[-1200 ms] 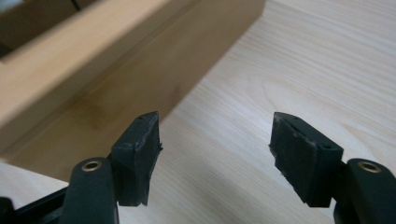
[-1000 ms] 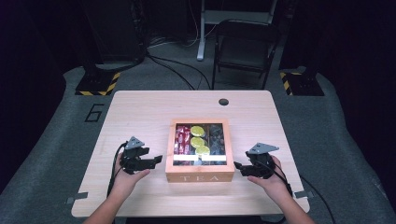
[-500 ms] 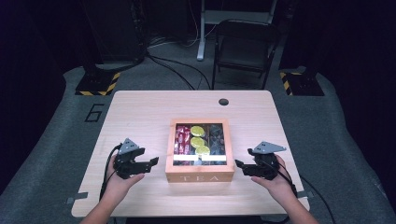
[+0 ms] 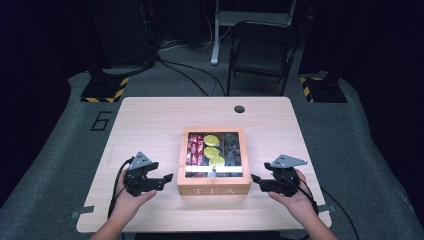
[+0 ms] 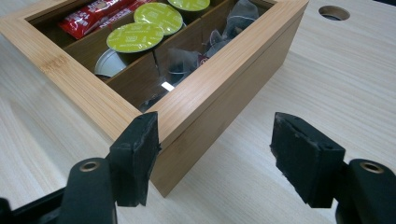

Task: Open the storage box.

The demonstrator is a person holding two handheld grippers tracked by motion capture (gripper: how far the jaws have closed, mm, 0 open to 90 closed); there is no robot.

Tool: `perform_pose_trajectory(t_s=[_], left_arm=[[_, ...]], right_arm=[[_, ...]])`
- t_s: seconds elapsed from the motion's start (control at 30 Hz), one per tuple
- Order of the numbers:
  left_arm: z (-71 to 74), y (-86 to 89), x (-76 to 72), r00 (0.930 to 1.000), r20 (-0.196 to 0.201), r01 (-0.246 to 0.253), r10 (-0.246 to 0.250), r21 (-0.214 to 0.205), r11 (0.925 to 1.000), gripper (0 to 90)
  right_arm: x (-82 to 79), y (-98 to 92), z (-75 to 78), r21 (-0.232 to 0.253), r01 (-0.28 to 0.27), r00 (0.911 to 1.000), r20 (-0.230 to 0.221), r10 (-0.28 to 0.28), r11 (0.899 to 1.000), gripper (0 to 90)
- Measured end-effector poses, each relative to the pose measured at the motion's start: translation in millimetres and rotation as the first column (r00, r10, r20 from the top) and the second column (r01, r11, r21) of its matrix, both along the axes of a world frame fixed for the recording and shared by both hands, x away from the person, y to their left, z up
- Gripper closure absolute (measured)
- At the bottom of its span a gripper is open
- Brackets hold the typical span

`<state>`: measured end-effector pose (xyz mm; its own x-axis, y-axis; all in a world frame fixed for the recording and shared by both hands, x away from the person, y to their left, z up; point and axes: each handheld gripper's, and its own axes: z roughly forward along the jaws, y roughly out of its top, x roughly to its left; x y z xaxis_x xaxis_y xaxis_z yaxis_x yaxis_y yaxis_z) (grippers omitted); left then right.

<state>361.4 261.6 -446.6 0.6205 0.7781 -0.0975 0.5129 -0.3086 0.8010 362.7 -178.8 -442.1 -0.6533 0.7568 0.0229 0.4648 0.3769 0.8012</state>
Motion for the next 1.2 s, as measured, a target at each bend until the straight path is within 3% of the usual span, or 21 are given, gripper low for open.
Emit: perform_pose_trajectory(t_s=[0.07,0.2,0.37,0.6,0.8,0.97,1.2], left_arm=[[-0.4,-1.5,-0.8,0.9998,0.02,-0.002,0.002,0.009,1.0,26.0],[-0.6,-2.8,-1.2,0.9997,0.025,-0.003,0.004,-0.011,0.9999,25.2],[-3.9,-5.2,-1.6,0.9999,0.01,0.004,-0.003,-0.01,0.9999,20.8],[-9.5,-10.2,-8.2,0.9993,-0.001,0.038,-0.038,0.003,0.9993,20.4],[-7.4,-9.1,-14.8,0.9983,0.006,0.058,-0.058,-0.005,0.9983,30.7],[-10.3,-12.3,-19.7,0.9971,-0.005,0.077,-0.077,0.0,0.9971,33.9],[-16.3,-17.9,-27.0,0.9957,-0.008,0.092,-0.092,-0.021,0.9956,37.1]], right_arm=[[-1.1,0.3,-0.8,-0.004,0.001,0.9999,0.013,-0.001,1.0,32.6],[-1.4,1.7,-2.7,0.011,-0.019,0.9998,0.01,0.019,1.0,29.4],[-2.6,2.9,-4.3,0.03,-0.013,0.9999,0.003,0.013,0.999,27.3],[-9.4,3.7,-7.9,0.006,-0.015,0.9998,0.011,0.015,1.0,28.0],[-18.6,2.2,-5.4,0.015,-0.02,0.9996,0.021,0.02,1.0,34.7],[-24.2,4.1,-4.3,0.004,-0.045,0.9982,0.039,0.045,0.999,38.9],[-28.3,8.5,-5.4,0.01,-0.075,0.9969,0.027,0.075,0.997,42.1]])
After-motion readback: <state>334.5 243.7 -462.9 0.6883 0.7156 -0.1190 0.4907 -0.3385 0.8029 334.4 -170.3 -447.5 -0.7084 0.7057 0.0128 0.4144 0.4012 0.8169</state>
